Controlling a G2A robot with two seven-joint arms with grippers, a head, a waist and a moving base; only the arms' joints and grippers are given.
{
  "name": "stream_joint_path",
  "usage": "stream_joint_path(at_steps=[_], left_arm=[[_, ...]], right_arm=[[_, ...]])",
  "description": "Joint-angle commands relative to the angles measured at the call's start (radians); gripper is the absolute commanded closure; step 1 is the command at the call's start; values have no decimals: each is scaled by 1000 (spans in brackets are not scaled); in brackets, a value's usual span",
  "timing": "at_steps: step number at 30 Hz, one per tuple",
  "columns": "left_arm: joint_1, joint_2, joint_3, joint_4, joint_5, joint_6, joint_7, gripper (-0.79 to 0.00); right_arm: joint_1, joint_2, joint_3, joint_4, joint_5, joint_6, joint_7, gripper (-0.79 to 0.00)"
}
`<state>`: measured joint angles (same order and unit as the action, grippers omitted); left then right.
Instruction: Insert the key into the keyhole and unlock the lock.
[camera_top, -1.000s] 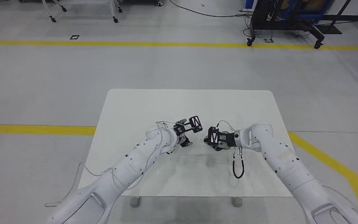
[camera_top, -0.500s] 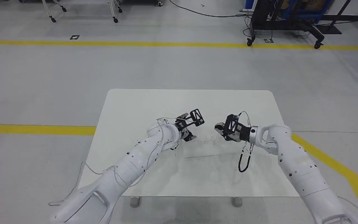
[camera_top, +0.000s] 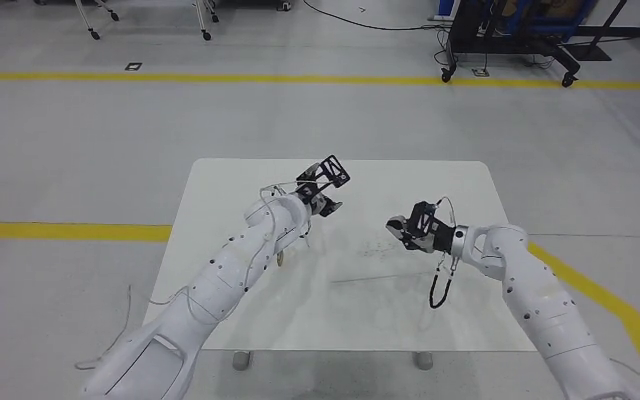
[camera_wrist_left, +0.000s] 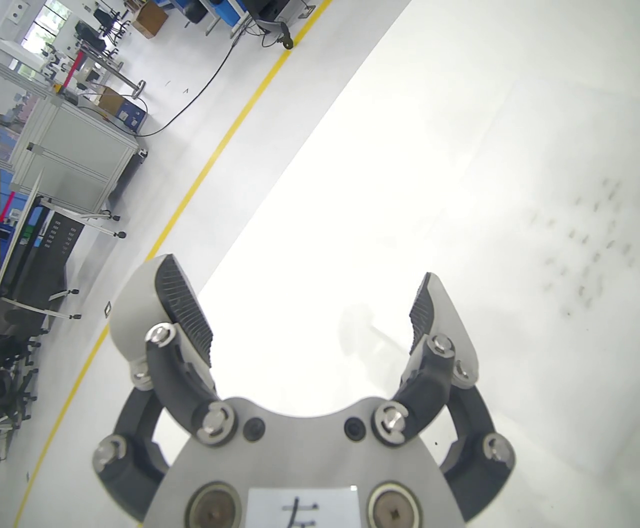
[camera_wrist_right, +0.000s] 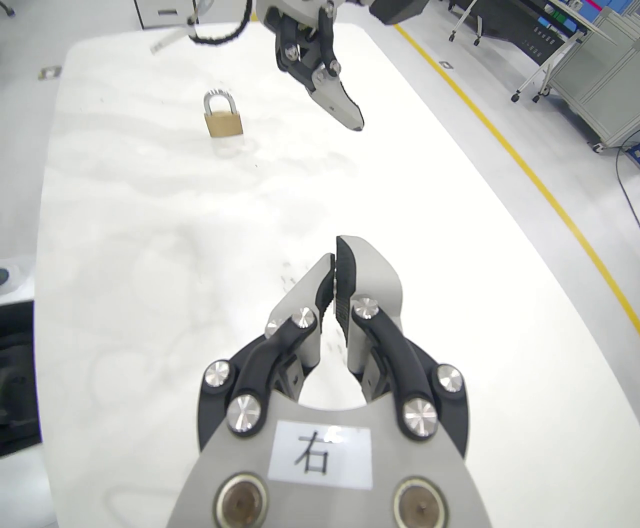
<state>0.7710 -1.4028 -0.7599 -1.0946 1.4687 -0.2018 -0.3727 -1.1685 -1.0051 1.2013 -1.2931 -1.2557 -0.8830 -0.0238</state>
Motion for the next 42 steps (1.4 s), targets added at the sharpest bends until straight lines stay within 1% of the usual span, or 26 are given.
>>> stream_joint_path(at_steps=[1,2,3,6,7,8,9,15,17,18,20,23,24,26,27,28,30,31,32,33,38,40,42], left_arm=[[60,16,-70,-21,-46,60,89,-785],[93,25,-110,-34,-79,72,138,-785],[128,35,-151,-48,-119,64,189,-785],[221,63,-273,-82,-252,-14,334,-785],[246,70,-297,-91,-269,-52,366,-785],[258,78,-313,-98,-254,-83,373,-785],[258,78,-313,-98,-254,-83,373,-785],[258,78,-313,-98,-254,-83,373,-785],[269,78,-310,-103,-249,-80,377,-785],[280,77,-311,-107,-260,-87,398,-785],[306,76,-326,-104,-339,-132,455,-785],[320,74,-364,-66,-539,-253,487,-785],[325,71,-369,-48,-631,-315,479,-785],[319,64,-370,-4,-842,-441,406,-785],[312,59,-363,24,-958,-489,346,-785],[299,53,-347,55,-1096,-523,252,-785],[267,39,-317,101,-1363,-549,85,-785],[250,32,-296,125,-1473,-523,-17,-785],[222,29,-290,147,-1533,-488,-89,-785],[202,26,-281,156,-1565,-478,-138,-785],[202,26,-281,156,-1565,-478,-138,-785],[215,24,-281,120,-1597,-472,-134,-785],[218,25,-278,89,-1592,-467,-154,-785]], right_arm=[[22,-13,-19,42,144,16,23,0],[34,-19,-28,65,206,17,34,0],[50,-25,-36,85,260,24,53,0],[84,-41,-52,140,458,40,102,0],[93,-45,-55,151,514,46,124,0],[99,-47,-54,158,567,50,148,0],[105,-47,-53,161,608,55,178,0],[105,-47,-53,161,608,55,178,0],[105,-47,-53,161,608,55,178,0],[105,-47,-53,161,608,55,178,0],[88,-52,-56,144,656,66,157,0],[65,-64,-70,130,820,69,143,0],[59,-71,-78,128,894,66,135,0],[58,-82,-99,128,1007,64,139,0],[60,-87,-108,130,1048,60,140,0],[63,-92,-117,134,1085,54,141,0],[67,-101,-135,147,1148,41,148,0],[68,-105,-144,152,1183,28,158,0],[68,-105,-144,152,1183,28,158,0],[68,-105,-144,152,1183,28,158,0],[68,-105,-144,152,1183,28,158,0],[68,-105,-144,152,1183,28,158,0],[43,-110,-158,146,1221,51,162,0]])
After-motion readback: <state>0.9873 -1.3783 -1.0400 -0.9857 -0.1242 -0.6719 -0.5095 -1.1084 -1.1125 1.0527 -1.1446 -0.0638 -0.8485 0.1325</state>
